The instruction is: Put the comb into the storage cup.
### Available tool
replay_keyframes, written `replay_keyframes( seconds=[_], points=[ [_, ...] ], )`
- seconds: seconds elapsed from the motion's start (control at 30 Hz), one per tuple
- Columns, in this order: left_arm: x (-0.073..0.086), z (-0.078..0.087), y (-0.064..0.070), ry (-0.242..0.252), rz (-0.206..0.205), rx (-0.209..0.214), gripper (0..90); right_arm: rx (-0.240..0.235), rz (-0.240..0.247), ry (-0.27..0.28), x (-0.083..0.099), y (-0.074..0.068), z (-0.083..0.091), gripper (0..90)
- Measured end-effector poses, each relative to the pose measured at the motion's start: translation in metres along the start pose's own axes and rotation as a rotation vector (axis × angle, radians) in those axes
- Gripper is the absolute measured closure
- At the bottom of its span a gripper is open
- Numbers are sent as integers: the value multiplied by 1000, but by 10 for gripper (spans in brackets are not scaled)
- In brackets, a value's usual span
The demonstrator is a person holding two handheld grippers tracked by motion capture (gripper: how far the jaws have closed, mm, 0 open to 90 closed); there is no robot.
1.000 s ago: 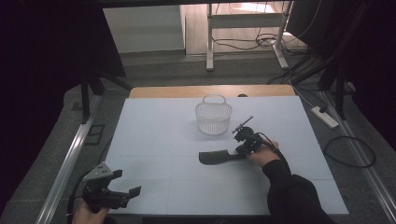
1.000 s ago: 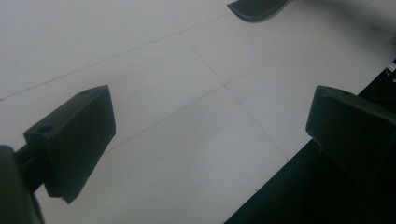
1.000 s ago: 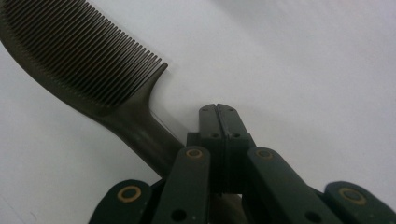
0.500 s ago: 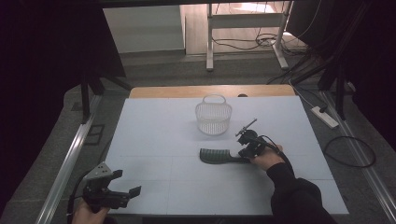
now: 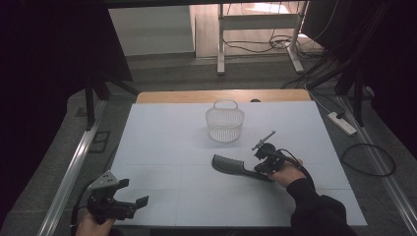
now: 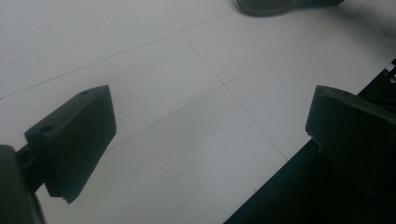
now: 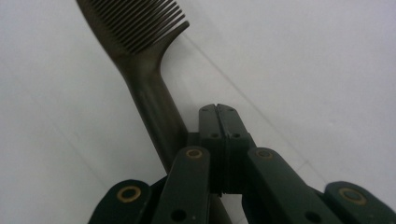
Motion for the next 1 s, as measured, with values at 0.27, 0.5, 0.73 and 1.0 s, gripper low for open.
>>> replay_keyframes(
  seconds=[0.27,0.5,0.73,1.0],
  points=[
    [0,0,0,1,0,0,27,-15,12,-1,12,-9,2,895],
    [0,0,0,2,-2,-1,28,-40,25,-4,21,-21,2,895],
    [0,0,0,1,-2,0,28,-57,31,-2,30,-30,3,895],
    [0,0,0,2,-4,-1,28,-68,41,1,40,-42,5,895]
  ],
)
Point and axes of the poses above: each handheld gripper's, and its own axes: z roughly backward along the jaws, x roughly out of its underside, y roughly to its right, the point moved 3 cm from there along -z, roughly forward along the jaws, and after that the axes turned 14 degrees about -x, right-handed, at the moved point
